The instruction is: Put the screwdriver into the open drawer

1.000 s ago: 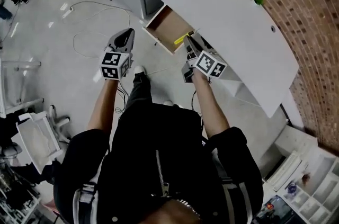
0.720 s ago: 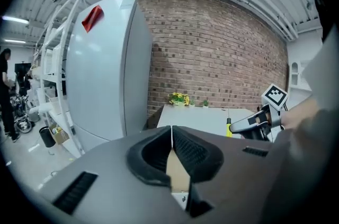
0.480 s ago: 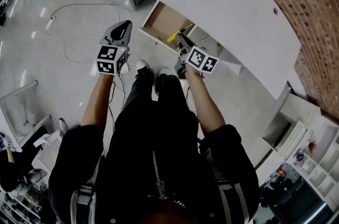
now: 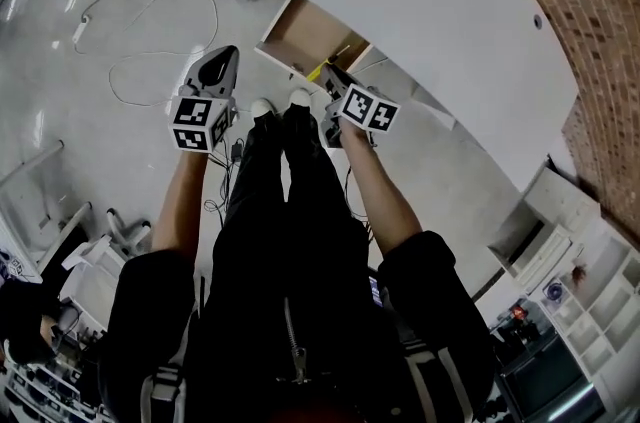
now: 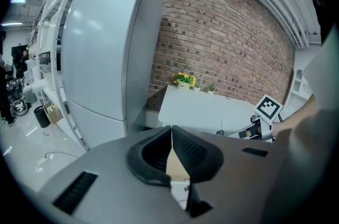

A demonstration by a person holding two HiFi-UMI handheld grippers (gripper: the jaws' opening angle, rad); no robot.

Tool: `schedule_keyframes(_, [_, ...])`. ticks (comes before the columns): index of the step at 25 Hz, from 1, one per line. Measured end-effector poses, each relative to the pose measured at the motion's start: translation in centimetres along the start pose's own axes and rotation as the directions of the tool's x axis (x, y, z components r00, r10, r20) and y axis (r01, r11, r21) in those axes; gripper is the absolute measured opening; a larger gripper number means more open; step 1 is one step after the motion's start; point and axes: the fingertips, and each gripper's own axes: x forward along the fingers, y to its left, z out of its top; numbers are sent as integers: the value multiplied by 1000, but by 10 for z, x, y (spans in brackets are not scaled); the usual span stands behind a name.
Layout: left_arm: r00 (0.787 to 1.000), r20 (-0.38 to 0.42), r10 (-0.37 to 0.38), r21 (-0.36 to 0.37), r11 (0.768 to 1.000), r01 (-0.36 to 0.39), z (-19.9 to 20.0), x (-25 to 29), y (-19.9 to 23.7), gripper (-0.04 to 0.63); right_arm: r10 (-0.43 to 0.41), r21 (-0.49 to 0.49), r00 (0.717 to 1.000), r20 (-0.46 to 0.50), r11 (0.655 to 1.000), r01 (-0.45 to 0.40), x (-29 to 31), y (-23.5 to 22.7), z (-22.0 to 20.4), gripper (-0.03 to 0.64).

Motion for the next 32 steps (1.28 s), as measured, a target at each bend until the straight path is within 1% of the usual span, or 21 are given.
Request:
schedule_keyframes(5, [999, -42, 18, -26, 999, -19, -35, 9, 7, 28, -30, 40, 998, -55, 999, 32, 48, -35, -17, 71])
schedule_keyframes(9, [996, -83, 39, -54, 998, -43, -65, 12, 18, 28, -61, 80, 996, -71, 995, 66, 86, -68, -24, 71])
schedule_keyframes(13, [991, -106, 80, -93, 992, -90, -91, 11, 38, 28, -104, 65, 990, -100, 992, 110, 127, -97, -32, 71])
schedule_keyframes(16, [987, -124, 105, -128, 984, -121, -113, 9, 47, 28, -137, 53, 982, -130, 988, 145, 149, -120, -41, 71])
schedule_keyframes(19, [981, -149, 120, -153, 978, -143, -133, 10, 53, 28, -156, 65, 975, -157, 984, 168, 170, -138, -48, 71])
schedule_keyframes(24, [974, -195, 116, -154, 977, -148, -155, 10, 53, 28, -193, 60, 957, -217, 976, 210, 204, -163, -58, 71])
schedule_keyframes(28, [970, -214, 118, -155, 976, -153, -168, 6, 56, 28, -248, 43, 936, -250, 963, 267, 223, -187, -69, 71])
schedule_keyframes(30, [966, -221, 132, -168, 971, -171, -174, 2, 58, 28, -265, 50, 927, -265, 956, 287, 230, -196, -75, 71])
schedule_keyframes(32, [964, -228, 140, -178, 967, -182, -179, -1, 57, 28, -269, 78, 925, -269, 951, 299, 235, -205, -75, 71])
